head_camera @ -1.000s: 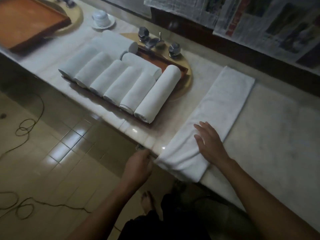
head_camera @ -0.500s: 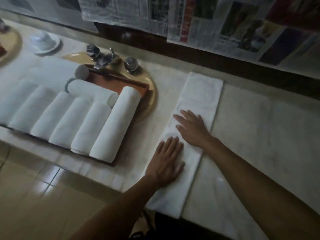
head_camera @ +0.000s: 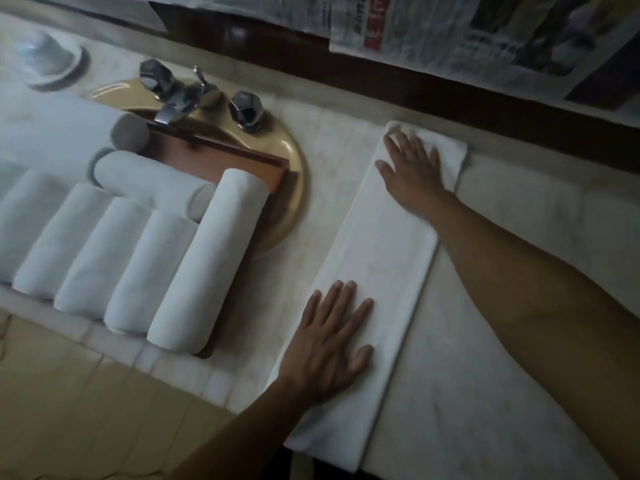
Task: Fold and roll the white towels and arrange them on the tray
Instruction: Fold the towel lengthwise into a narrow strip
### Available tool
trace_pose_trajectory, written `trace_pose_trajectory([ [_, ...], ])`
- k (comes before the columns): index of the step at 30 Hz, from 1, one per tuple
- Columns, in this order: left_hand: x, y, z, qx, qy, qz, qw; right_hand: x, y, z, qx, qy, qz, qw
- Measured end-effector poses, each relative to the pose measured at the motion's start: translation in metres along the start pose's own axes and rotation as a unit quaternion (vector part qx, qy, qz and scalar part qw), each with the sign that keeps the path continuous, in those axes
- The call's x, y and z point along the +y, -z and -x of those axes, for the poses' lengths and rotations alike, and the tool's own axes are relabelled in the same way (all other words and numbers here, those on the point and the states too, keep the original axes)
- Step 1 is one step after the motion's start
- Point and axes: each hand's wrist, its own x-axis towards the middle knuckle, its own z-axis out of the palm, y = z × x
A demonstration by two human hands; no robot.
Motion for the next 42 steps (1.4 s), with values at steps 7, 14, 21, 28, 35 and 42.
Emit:
trace_pose_trajectory([
  [7,0.003,0.003,0.001,-0.053,0.007,-0.023,0.998,-0.036,-0.035,0.151,0.047,0.045,-0.036,0.997],
  [14,0.006,0.003,0.008,-0.056,-0.034,-0.036,0.997,-0.006,-0.033,0.1,0.063,0.065,0.041,0.995],
  [21,0.012,-0.004,0.02,-0.069,-0.059,-0.046,0.995,-0.01,-0.003,0.071,0.148,0.071,0.022,0.986],
  [28,0.011,-0.002,0.022,-0.03,-0.067,-0.017,0.997,-0.023,-0.043,0.151,0.05,0.223,0.039,0.973],
  [35,0.009,-0.007,0.017,-0.002,-0.071,-0.007,0.997,0.004,-0.005,0.039,0.018,0.063,0.032,0.997],
  [42,0.009,-0.008,0.015,-0.066,-0.066,-0.04,0.995,-0.031,-0.015,0.114,0.022,-0.016,-0.073,0.997],
])
